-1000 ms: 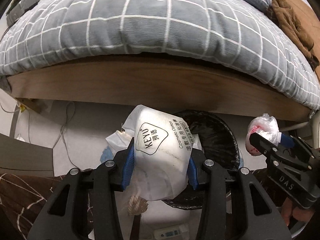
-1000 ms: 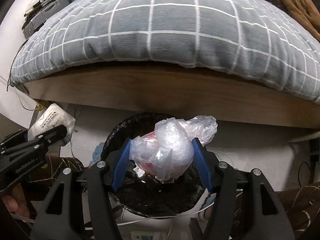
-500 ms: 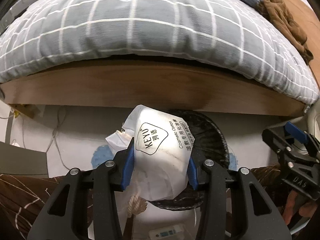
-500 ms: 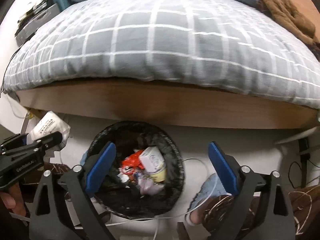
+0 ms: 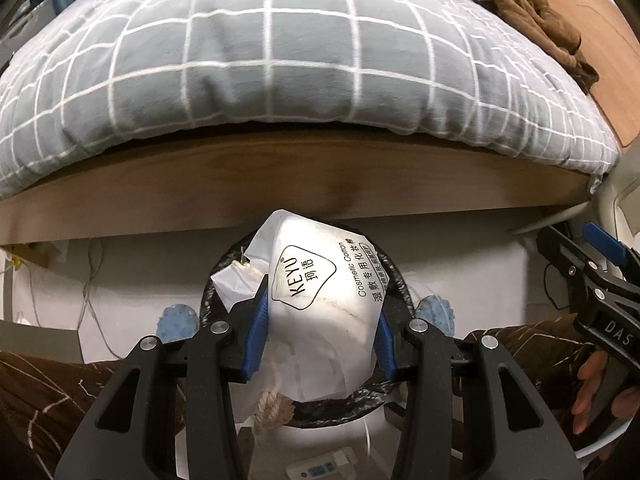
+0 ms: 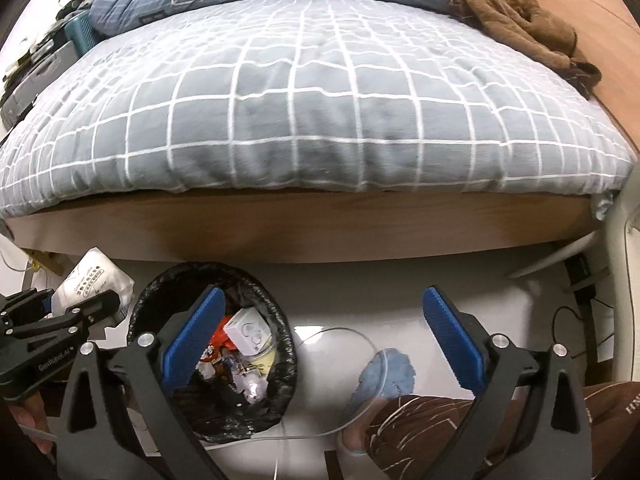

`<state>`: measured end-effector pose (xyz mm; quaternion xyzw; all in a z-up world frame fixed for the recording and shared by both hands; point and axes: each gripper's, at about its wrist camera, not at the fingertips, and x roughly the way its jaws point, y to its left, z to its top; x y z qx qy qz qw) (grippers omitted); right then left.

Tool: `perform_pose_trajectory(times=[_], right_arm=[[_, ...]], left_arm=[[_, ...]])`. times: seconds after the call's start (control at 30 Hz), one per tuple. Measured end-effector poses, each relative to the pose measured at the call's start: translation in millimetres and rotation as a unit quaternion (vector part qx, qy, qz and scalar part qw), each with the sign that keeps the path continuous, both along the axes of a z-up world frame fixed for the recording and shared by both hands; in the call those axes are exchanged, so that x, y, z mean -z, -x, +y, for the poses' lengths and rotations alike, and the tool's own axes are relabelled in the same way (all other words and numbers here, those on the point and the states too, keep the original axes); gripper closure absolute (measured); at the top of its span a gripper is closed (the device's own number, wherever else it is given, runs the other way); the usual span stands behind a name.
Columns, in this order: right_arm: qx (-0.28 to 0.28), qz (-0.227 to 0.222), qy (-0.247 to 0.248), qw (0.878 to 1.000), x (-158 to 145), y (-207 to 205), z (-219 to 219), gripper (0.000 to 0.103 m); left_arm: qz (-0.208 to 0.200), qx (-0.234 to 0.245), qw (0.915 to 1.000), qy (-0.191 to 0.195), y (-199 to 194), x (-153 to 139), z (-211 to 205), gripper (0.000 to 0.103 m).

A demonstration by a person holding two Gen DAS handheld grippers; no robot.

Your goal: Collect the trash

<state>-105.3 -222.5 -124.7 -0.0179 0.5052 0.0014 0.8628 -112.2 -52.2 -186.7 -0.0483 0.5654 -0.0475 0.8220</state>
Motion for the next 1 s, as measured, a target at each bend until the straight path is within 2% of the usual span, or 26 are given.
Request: perform_pose_trajectory(times=[0.13, 0.2, 0.3, 0.4, 0.5, 0.63, 0.73, 1.0], right_arm=[[0.003, -0.001, 0.002, 1.000, -1.6, 0.2, -5.3, 0.008], [0.002, -0.001, 0.004, 1.000, -1.9, -0.6, -3.7, 0.008], [0.000, -0.003, 0.004, 1.000, -2.4, -1.1, 0.0, 0.008], [-0.007, -0.008, 0.004, 1.000, -6.0, -2.0, 7.7, 0.008], [-0.019, -0.020, 0.002, 1.000, -17.1, -1.8, 18.2, 0.008], [-0.014, -0.047, -0.010, 0.999, -43.7, 0.2, 22.4, 0.008], [-0.011, -0.073, -0.020, 0.997, -73.5, 6.1, 22.1, 0.008], [-0.026, -0.137, 0.001, 0.990, -148.3, 34.8, 36.2, 0.008]], left_arm=[[-0.011, 0.000, 0.9999, -0.012, 1.4, -0.1, 0.0, 0.051], [-0.014, -0.003, 0.9996, -0.023, 3.6, 3.5, 0.7, 0.038], [-0.029, -0.015, 0.9989, -0.035, 6.3, -0.7, 6.8, 0.024], [-0.048, -0.029, 0.9975, -0.042, 6.8, -12.0, 18.3, 0.012], [-0.070, -0.039, 0.9959, -0.042, 8.0, -29.1, 28.3, 0.006], [-0.105, -0.042, 0.9930, -0.034, 12.3, -60.9, 35.7, 0.006], [-0.133, -0.043, 0.9893, -0.043, 21.2, -90.7, 38.4, 0.006], [-0.185, -0.049, 0.9808, -0.037, 48.5, -169.1, 44.7, 0.006]])
